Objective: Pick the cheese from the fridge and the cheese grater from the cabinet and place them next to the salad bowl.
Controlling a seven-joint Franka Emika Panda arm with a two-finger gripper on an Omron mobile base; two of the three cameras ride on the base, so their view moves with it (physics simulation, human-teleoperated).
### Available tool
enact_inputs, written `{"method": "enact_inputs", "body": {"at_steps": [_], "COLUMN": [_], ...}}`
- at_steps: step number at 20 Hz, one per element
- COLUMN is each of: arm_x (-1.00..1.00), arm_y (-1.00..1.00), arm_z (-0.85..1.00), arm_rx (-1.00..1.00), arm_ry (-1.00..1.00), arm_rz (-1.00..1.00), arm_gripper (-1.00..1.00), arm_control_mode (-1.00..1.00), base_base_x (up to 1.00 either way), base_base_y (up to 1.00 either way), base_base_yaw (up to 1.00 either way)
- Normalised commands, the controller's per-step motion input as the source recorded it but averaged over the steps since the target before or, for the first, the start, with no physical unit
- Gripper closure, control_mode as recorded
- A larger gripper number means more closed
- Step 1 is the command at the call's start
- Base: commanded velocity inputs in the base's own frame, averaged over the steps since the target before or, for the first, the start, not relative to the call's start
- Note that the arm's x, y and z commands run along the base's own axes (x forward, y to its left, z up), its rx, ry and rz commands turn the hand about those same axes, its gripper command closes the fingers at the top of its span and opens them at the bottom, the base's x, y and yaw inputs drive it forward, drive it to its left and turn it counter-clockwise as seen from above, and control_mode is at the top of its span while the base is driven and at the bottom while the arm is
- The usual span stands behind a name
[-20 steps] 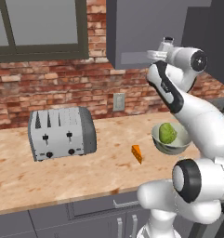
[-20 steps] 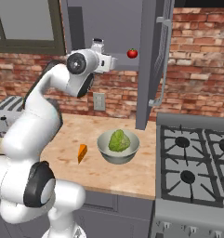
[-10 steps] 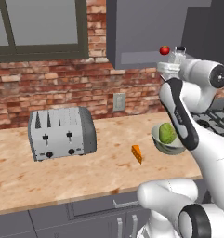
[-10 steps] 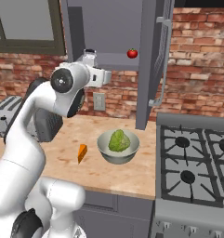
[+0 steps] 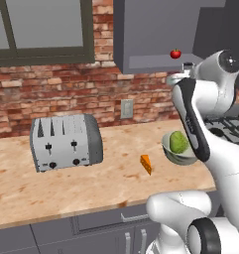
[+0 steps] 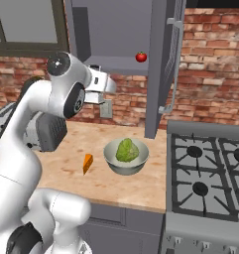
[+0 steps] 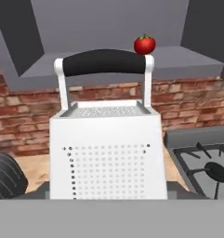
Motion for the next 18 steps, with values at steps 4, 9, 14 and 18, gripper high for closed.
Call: {"method": "enact_inputs", "body": {"at_steps": [4,9,14,18], "arm_x": [-0.65,-0.78,-0.56,-0.43], "arm_y": [0.00,0.00,0.00,0.07], "arm_z": [0.06,0.00,0.00,-0.02], "arm_rx": [0.00,0.00,0.00,0.00], "arm_ry": [0.10,-0.26,-0.23,-0.03], "arm_rz": [0.00,0.01,0.04,0.15], "arm_gripper": [1.00,1.00,1.00,1.00], "arm_control_mode": [-1.00,-1.00,-1.00,-1.00], "base_base_x": [0.00,0.00,0.00,0.00], "base_base_y": [0.00,0.00,0.00,0.00], "base_base_yaw": [0.00,0.00,0.00,0.00]}}
